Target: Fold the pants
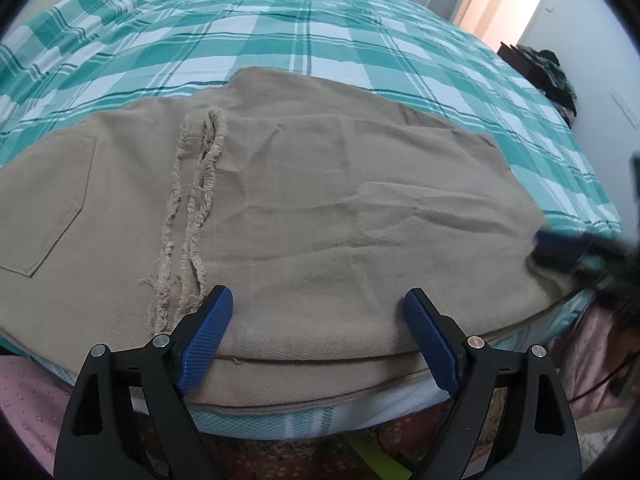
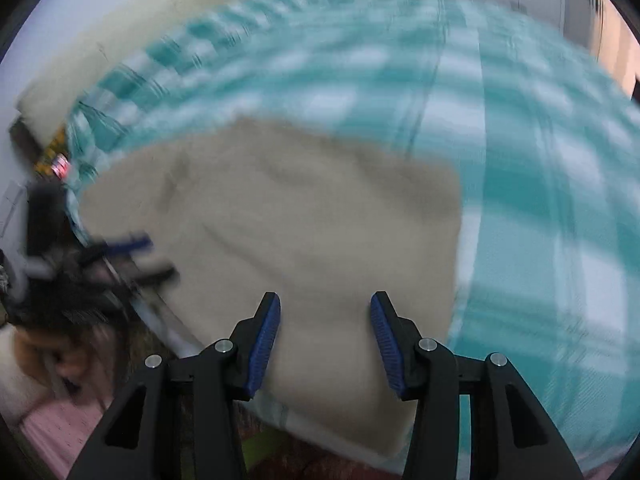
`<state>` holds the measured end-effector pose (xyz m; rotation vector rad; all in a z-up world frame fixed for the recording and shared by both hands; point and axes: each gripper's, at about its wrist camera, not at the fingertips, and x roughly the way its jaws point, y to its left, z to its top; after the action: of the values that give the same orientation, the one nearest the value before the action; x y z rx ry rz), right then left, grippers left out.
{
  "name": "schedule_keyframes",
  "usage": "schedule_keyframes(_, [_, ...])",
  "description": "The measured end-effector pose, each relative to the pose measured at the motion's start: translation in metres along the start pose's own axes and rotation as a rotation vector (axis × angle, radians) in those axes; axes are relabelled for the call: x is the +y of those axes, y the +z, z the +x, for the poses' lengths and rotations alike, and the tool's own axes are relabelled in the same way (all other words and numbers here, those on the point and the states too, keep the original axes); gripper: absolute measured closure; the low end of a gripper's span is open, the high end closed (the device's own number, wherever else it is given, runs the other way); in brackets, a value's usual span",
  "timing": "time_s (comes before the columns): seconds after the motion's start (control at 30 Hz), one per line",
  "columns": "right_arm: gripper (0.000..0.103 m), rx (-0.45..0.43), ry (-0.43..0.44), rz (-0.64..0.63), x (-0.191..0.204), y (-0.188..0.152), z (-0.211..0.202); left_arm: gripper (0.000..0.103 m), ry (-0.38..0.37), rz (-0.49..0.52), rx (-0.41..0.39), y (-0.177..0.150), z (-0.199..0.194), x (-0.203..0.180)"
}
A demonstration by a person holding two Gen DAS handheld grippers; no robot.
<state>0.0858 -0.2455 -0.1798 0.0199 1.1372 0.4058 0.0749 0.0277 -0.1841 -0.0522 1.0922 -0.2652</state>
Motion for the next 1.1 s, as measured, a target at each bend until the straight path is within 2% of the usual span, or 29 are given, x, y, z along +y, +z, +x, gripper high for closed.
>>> schedule_keyframes(0.07, [0.055,-0.062,-0.012,0.038,-0.003,-0.014,0.004,0.014,0.013,0.021,-0.002,-0.002,0.000,-0.003])
schedule_keyframes(0.13, [0.055,-0.085,-0.043,0.033,0.001,-0.018,0.004,0.014,0.009,0.021,-0.002,-0.002,0.000,-0.002])
schedule_keyframes(0.27, [0.053,-0.083,-0.084,-0.024,0.010,-0.018,0.008,0.014,0.014,0.024,0.002,-0.002,0.001,-0.002])
schedule_keyframes(1.1, [0.053,-0.107,-0.080,-0.022,0.007,-0.021,0.007,0.012,0.020,0.028,0.002,-0.002,0.003,-0.005])
